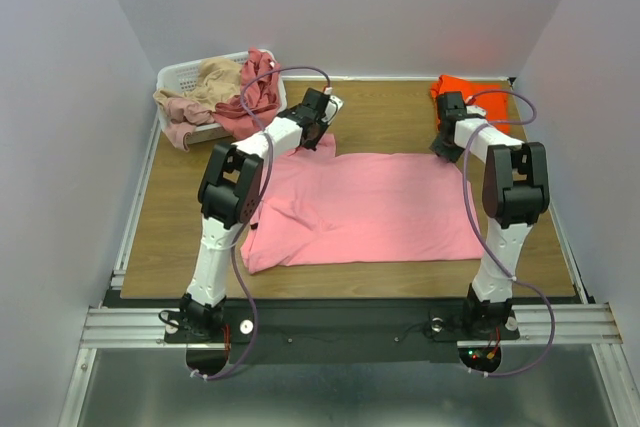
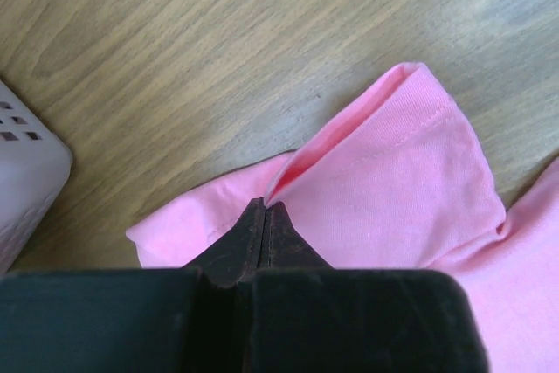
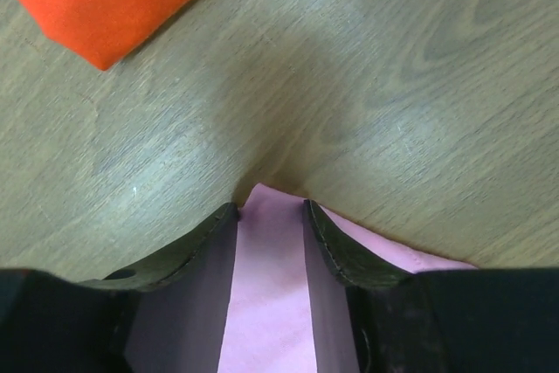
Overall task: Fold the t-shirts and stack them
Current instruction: Fold the tshirt
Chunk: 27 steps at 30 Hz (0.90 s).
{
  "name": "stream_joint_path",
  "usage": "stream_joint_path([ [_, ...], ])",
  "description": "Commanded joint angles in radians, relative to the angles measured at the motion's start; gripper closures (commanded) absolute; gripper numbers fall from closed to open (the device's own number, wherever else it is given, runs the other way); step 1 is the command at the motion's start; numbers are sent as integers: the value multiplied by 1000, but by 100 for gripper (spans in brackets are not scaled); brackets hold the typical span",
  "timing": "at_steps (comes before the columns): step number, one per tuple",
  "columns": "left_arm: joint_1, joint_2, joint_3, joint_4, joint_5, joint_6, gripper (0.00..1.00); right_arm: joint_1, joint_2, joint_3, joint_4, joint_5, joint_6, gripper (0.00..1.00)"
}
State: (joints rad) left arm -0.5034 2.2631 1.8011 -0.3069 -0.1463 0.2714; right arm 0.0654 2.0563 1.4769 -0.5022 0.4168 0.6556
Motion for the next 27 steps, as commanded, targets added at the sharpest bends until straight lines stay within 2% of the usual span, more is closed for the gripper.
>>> stream_joint_path([
  [1,-7,-120,-41,32,11,-8,100,-4,18,26,19,36,1,59],
  [6,-7,-155,-74,49,27,-9,100,-3,34,28,17,24,4,62],
  [10,-9,-171,-101,48,20,-18,100,-4,30,20,19,28,1,81],
  [14,-14,-201,-149,48,5,-32,100,-3,10,20,19,16,-14,94],
  [27,-40,-376,-331,101,-21,-116,100,5,-151,-92,28,-41,-27,97],
])
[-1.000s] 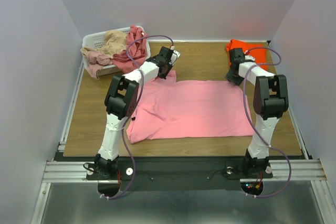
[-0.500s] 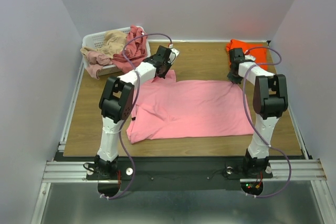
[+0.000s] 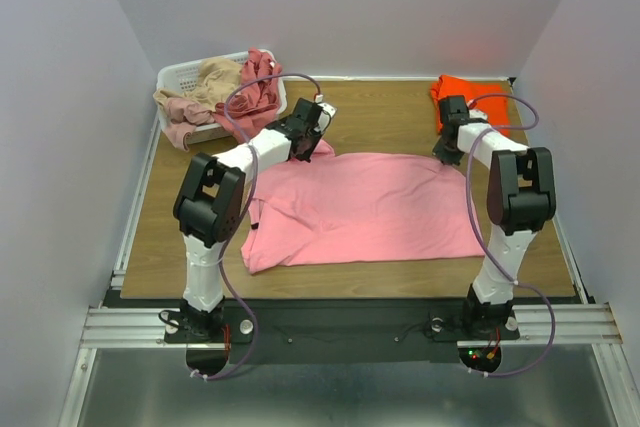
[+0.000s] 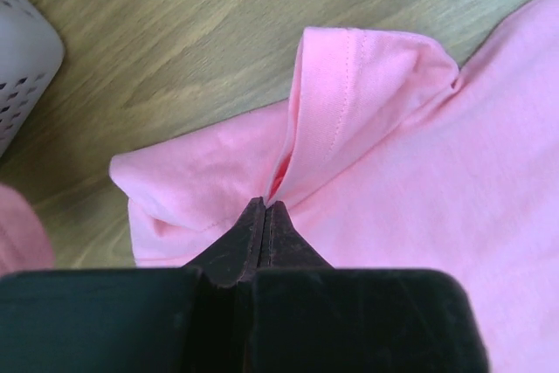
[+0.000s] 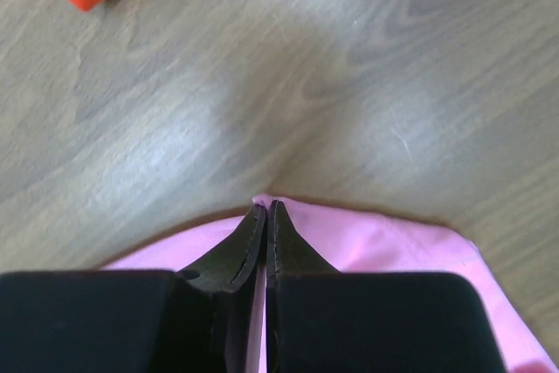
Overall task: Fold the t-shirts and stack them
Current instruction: Fold the tshirt
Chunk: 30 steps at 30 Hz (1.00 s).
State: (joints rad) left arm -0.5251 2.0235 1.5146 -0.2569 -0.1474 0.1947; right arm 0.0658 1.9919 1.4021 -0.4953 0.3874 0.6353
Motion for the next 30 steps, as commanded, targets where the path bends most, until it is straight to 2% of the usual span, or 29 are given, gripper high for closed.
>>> stream_joint_path([
  [1,-27,-150,-74,56,-24,-49,100,8,-93,-32,24,-12,-6,97],
  [11,-93,-293,-267,108,-79,-133,100,19,-208,-140,34,-10,9,97],
  [19,-182,-376,-384,84,-208,-227,100,19,-291,-247,43,-19,18,96],
  [25,-191,-399,-376,10,-296,-230,100,19,-337,-290,44,-10,17,97],
  [30,-191,-420,-298,-76,-371,-202,100,17,-355,-302,44,-15,10,97],
])
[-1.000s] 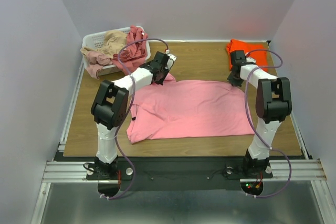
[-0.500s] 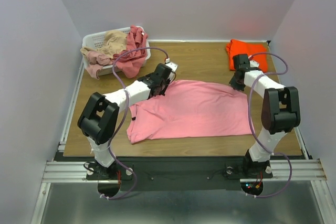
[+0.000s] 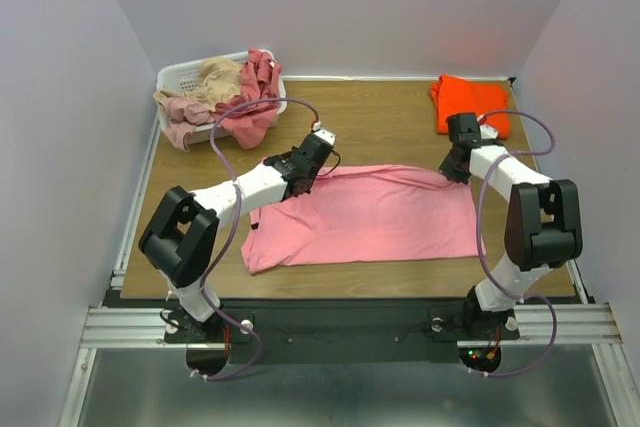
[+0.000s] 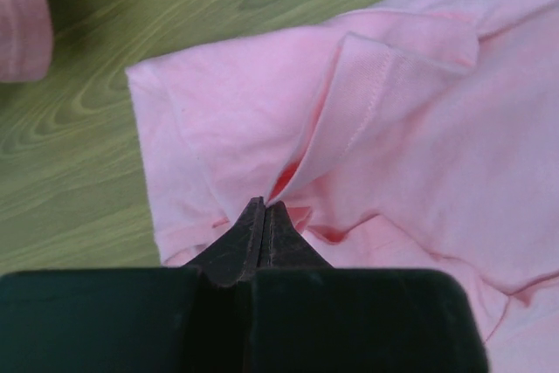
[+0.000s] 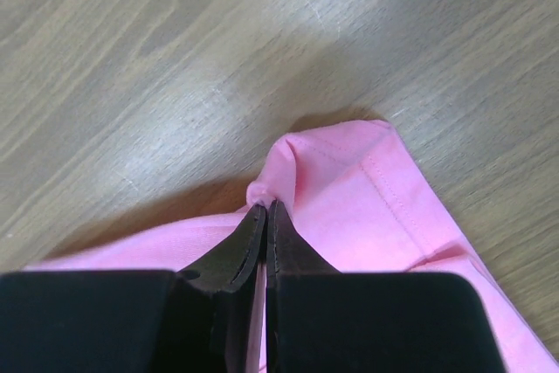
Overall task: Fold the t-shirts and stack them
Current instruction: Fold the tshirt
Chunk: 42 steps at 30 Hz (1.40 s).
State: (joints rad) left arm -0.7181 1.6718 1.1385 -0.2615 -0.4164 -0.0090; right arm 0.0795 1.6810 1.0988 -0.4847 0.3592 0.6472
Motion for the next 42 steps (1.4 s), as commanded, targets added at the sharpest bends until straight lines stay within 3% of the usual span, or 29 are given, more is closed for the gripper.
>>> stream_joint_path([
  [1,3,-79,82,-88,-117,3,100,3,-49,0,35,15,-3,97],
  [11,-64,-190,23,-150,-81,38,100,5,-41,-8,35,-12,-7,97],
  [24,-171,-187,-92,-246,-134,-131,100,3,-121,-57,35,-8,-14,97],
  [35,-205,-262,-111,-303,-111,-167,100,5,-161,-96,35,-14,-18,96],
  [42,-250,-187,-108,-327,-119,-253,100,5,-191,-141,34,-35,-23,95],
])
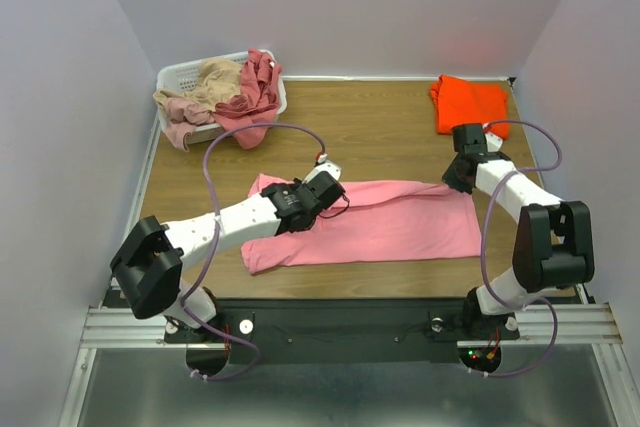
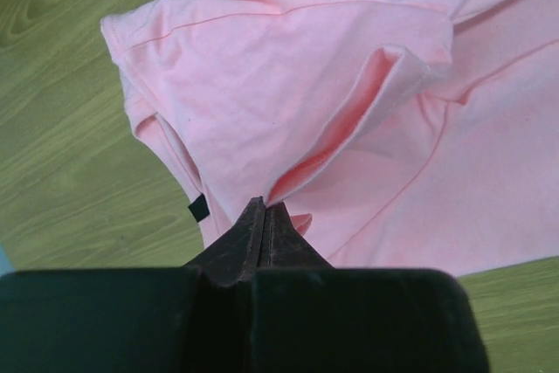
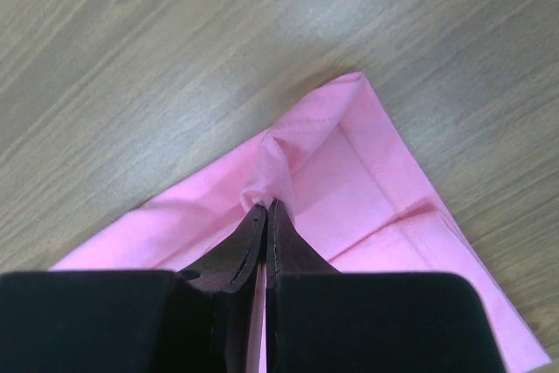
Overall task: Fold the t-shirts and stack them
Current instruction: Fold the tshirt
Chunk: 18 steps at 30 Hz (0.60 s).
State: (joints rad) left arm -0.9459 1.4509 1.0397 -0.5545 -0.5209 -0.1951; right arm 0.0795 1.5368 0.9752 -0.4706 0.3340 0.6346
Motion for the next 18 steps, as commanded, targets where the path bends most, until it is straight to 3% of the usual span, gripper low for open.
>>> stream_joint_path([
  [1,-27,52,-6,-48,-24,-76,99,3,-50,-23,20,-16,-9,94],
  [4,-51,108,11,-74,-63,-118,87,3,-69,-62,18,-18,-9,93],
  [5,-57,115,19,-85,-95,-139,81,5,-79,-78,17,-12,-1,92],
  [6,-66,121,23,-100,-119,-165,68,3,-101,-95,15,-3,5,89],
  [8,-94,115,37,-131,-160,-217,59,5,-124,-139,7,3,25,86],
  [9,-103,103,46,-143,-171,-231,45,5,-147,-153,4,-6,36,84],
  [10,-126,94,52,-165,-182,-257,9,5,-159,-162,-3,-19,42,79],
  [11,-137,85,63,-179,-211,-271,2,3,-168,-173,-6,-32,49,63],
  [13,-160,51,72,-220,-243,-302,2,3,-200,-173,-32,-29,50,43],
  [18,-192,-44,123,-225,-317,-351,2,5,-293,-124,-117,66,43,23],
])
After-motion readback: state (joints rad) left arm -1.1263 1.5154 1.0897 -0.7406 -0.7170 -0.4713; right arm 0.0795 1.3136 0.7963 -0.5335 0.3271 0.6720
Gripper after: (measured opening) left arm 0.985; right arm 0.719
